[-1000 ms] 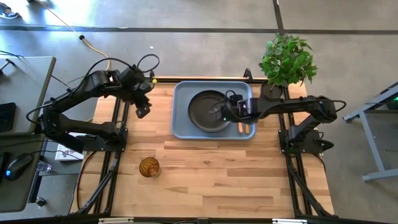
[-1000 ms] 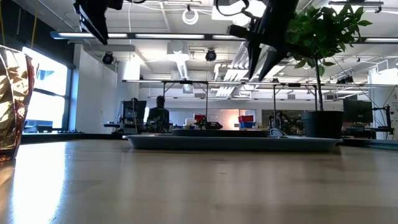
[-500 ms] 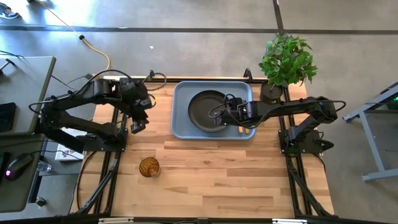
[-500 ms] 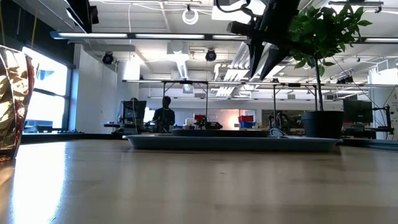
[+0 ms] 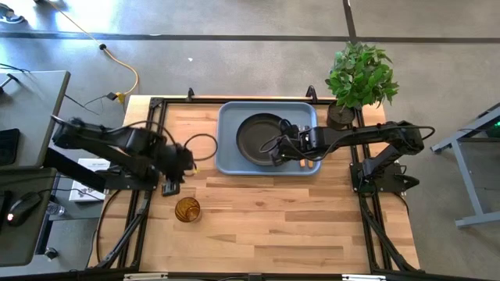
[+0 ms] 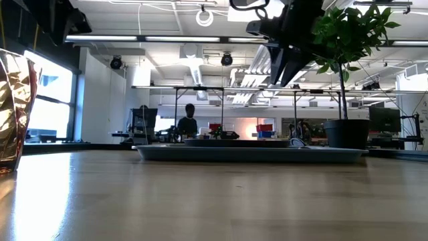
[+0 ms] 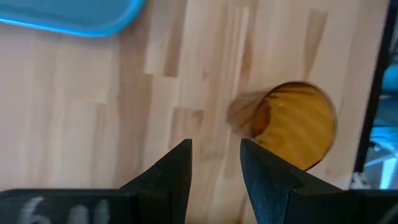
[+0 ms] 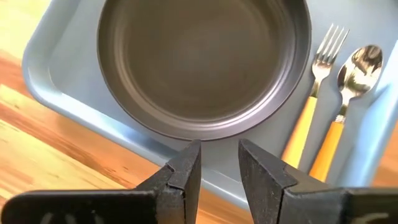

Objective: Pick and place plate/cup/fork/spoon on tray
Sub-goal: Put the brown cup on the blue tray

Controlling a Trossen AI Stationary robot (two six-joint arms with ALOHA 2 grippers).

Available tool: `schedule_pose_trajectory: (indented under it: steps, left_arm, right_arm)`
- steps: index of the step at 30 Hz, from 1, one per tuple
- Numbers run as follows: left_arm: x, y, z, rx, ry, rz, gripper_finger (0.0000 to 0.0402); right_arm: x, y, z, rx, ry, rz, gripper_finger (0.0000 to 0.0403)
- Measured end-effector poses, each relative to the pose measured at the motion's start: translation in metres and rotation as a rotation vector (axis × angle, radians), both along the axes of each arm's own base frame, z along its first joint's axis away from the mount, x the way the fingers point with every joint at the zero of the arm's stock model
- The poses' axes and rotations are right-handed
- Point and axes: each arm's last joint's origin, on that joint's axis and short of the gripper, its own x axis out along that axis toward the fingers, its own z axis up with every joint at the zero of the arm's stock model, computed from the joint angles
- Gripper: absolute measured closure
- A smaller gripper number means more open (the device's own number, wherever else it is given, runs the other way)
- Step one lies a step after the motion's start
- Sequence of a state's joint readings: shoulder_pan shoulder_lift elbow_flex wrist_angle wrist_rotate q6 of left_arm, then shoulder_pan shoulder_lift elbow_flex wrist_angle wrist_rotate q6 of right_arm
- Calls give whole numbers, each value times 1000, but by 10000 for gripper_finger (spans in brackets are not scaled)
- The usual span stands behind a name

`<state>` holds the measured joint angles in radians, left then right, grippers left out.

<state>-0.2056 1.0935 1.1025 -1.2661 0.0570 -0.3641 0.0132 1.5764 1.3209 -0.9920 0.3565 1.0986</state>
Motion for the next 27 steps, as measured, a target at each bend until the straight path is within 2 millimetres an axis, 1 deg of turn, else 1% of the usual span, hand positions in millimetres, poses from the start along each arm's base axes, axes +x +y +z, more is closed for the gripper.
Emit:
schedule_pose_trajectory:
  steps: [4, 7, 11, 15, 19, 27]
  left_arm:
    - [2, -15, -9, -40, -19, 23, 275]
    - [2, -24, -13, -44, -20, 52, 275]
    - [2, -36, -19, -55, -31, 38, 275]
    - [2, -45, -31, -59, -14, 67, 275]
    - [5, -52, -41, -15, 14, 99, 275]
    - [16, -66, -59, 43, 77, 67, 275]
  right_arm:
    - [-1, 0, 0, -10, 24, 30, 304]
    - [-2, 0, 0, -20, 33, 36, 304]
    - [-2, 0, 0, -30, 43, 60, 304]
    - [-2, 0, 0, -35, 49, 74, 304]
    - [-2, 0, 0, -37, 49, 73, 304]
    - [-2, 0, 0, -38, 51, 76, 304]
